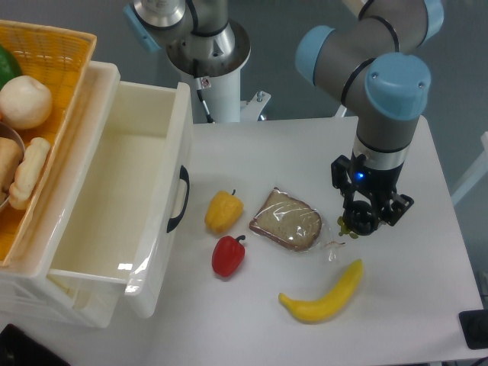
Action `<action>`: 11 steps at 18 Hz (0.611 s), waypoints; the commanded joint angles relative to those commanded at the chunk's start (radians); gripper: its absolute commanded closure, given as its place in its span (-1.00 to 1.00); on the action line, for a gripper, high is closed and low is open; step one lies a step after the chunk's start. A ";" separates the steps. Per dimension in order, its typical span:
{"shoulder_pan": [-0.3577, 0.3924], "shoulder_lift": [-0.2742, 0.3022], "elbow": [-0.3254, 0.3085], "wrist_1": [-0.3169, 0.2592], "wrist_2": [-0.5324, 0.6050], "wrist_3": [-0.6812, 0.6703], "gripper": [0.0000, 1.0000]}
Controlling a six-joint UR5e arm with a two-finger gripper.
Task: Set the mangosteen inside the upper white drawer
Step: 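Lift the held dark mangosteen and move the gripper toward the open white drawer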
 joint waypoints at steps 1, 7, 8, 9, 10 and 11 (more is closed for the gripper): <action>-0.002 0.000 -0.012 0.000 0.002 0.000 0.78; -0.011 0.022 -0.026 -0.003 -0.006 -0.032 0.78; -0.017 0.029 -0.032 -0.012 -0.008 -0.049 0.78; -0.024 0.047 -0.041 -0.015 -0.009 -0.055 0.78; -0.032 0.063 -0.048 -0.018 -0.011 -0.055 0.78; -0.037 0.077 -0.055 -0.024 -0.020 -0.055 0.78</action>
